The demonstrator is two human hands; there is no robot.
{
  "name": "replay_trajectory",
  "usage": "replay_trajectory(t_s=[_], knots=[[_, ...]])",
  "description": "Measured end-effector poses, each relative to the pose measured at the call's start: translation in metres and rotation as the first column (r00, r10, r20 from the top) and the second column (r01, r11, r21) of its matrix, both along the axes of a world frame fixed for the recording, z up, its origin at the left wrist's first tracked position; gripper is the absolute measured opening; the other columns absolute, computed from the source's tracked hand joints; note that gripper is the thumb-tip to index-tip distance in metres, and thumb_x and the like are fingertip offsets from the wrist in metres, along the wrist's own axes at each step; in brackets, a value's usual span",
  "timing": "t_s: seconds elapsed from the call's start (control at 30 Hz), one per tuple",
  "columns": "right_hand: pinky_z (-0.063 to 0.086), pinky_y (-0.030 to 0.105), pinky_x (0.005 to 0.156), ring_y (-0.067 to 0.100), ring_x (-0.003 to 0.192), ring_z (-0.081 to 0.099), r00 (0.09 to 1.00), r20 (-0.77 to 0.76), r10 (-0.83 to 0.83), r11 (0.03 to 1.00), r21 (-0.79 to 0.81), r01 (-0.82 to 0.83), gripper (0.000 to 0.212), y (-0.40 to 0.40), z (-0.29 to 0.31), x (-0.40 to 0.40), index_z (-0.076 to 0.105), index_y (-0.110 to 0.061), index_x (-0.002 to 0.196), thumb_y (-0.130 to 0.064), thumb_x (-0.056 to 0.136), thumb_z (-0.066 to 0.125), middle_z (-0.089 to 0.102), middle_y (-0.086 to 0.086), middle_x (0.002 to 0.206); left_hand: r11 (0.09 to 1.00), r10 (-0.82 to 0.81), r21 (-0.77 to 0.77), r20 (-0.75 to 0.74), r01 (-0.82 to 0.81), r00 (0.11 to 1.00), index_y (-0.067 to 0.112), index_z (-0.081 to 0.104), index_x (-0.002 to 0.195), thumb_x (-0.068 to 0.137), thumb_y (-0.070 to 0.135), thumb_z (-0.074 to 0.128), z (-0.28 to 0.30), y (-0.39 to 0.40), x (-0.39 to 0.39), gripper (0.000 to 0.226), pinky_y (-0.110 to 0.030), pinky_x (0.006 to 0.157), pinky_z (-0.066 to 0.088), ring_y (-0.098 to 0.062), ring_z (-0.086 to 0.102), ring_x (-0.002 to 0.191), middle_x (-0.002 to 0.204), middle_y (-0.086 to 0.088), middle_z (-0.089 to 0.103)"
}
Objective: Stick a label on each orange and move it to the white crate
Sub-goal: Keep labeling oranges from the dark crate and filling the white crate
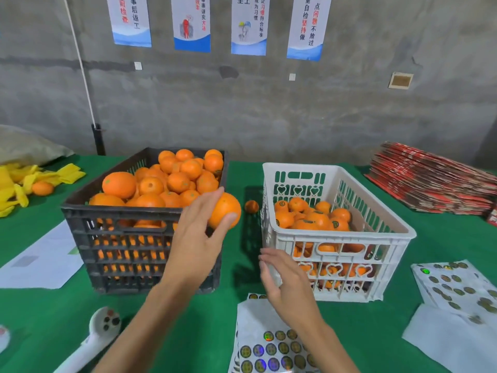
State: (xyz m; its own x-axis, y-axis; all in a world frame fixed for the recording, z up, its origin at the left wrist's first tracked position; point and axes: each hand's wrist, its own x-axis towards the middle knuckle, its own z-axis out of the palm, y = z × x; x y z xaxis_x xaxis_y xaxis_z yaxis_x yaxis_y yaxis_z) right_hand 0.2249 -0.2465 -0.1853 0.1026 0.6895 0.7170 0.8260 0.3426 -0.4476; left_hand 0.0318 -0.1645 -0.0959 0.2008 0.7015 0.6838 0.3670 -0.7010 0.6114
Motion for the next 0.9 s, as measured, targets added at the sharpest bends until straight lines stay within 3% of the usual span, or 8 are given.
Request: replay_trajectory(t_s=[0.2,0.27,0.4,0.47,0.57,0.7,0.8,0.9], knots=[[0.044,0.03,0.108,0.005,0.122,0.057,0.998,-0.029,0.052,0.942,-0.33,-0.059,0.025,-0.021,-0.049,-0.011,0.071,-0.017,0.123,-0.026,0.103,0.058,0.066,-0.007,0.128,0.937,-0.169,-0.315,-0.031,0.15,0.985,0.067,0.042,0.136,0.093,0.062,0.054,-0.092,-0.037,0.015,0.045,-0.022,0.107,0.041,0.005,0.048,0.128,0.14,0.037,0.046],[0.043,0.027,0.108,0.001,0.123,0.053,0.997,-0.021,0.073,0.901,-0.428,-0.075,0.034,-0.028,-0.058,-0.01,0.067,-0.023,0.129,-0.041,0.103,0.056,0.062,-0.013,0.131,0.897,-0.156,-0.417,0.013,0.147,0.988,0.057,0.046,0.141,0.094,0.059,0.057,-0.122,-0.039,0.018,0.048,-0.025,0.103,0.046,0.005,0.054,0.117,0.138,0.026,0.053],[0.041,0.02,0.104,-0.005,0.122,0.045,0.987,0.0,0.161,0.787,-0.604,-0.129,0.064,-0.045,-0.075,-0.012,0.059,-0.037,0.136,-0.076,0.086,0.059,0.053,-0.026,0.135,0.783,-0.102,-0.607,0.086,0.133,0.991,0.037,0.052,0.147,0.101,0.045,0.062,-0.169,-0.041,0.019,0.048,-0.037,0.107,0.049,-0.009,0.061,0.119,0.137,0.008,0.061],[0.034,0.022,0.113,-0.002,0.132,0.039,0.983,-0.057,0.172,0.728,-0.665,-0.166,0.072,-0.051,-0.086,-0.013,0.059,-0.037,0.138,-0.076,0.078,0.068,0.046,-0.023,0.146,0.744,-0.115,-0.652,0.093,0.148,0.989,0.031,0.048,0.149,0.103,0.042,0.06,-0.184,-0.041,0.018,0.049,-0.042,0.11,0.048,-0.014,0.06,0.123,0.138,0.006,0.058],[0.022,0.026,0.122,0.001,0.145,0.028,0.98,-0.115,0.165,0.685,-0.701,-0.198,0.066,-0.055,-0.098,-0.011,0.06,-0.038,0.14,-0.066,0.081,0.073,0.035,-0.021,0.157,0.705,-0.103,-0.68,0.182,0.201,0.978,0.026,0.045,0.148,0.103,0.043,0.056,-0.195,-0.042,0.014,0.049,-0.046,0.107,0.052,-0.018,0.061,0.124,0.141,0.001,0.054],[0.013,0.004,0.111,-0.012,0.141,0.026,0.966,-0.182,0.183,0.659,-0.707,-0.258,0.055,-0.055,-0.101,-0.007,0.064,-0.038,0.135,-0.058,0.084,0.073,0.035,-0.025,0.155,0.695,0.001,-0.666,0.38,0.273,0.925,0.022,0.048,0.144,0.104,0.04,0.056,-0.197,-0.044,0.012,0.044,-0.04,0.089,0.062,-0.02,0.067,0.117,0.142,-0.004,0.052],[0.019,-0.003,0.103,-0.021,0.134,0.029,0.96,-0.237,0.15,0.679,-0.681,-0.275,0.043,-0.054,-0.1,-0.008,0.07,-0.042,0.122,-0.061,0.083,0.073,0.041,-0.027,0.15,0.675,-0.024,-0.643,0.471,0.362,0.882,0.022,0.051,0.144,0.101,0.051,0.06,-0.195,-0.047,0.014,0.052,-0.036,0.086,0.062,-0.018,0.067,0.12,0.143,-0.001,0.051],[0.031,-0.006,0.092,-0.019,0.13,0.035,0.944,-0.296,0.144,0.702,-0.642,-0.308,0.04,-0.055,-0.097,-0.011,0.072,-0.046,0.113,-0.066,0.079,0.074,0.043,-0.03,0.145,0.63,-0.085,-0.662,0.462,0.407,0.883,0.023,0.049,0.147,0.103,0.045,0.055,-0.196,-0.051,0.019,0.049,-0.034,0.086,0.062,-0.016,0.069,0.118,0.146,-0.004,0.049]])
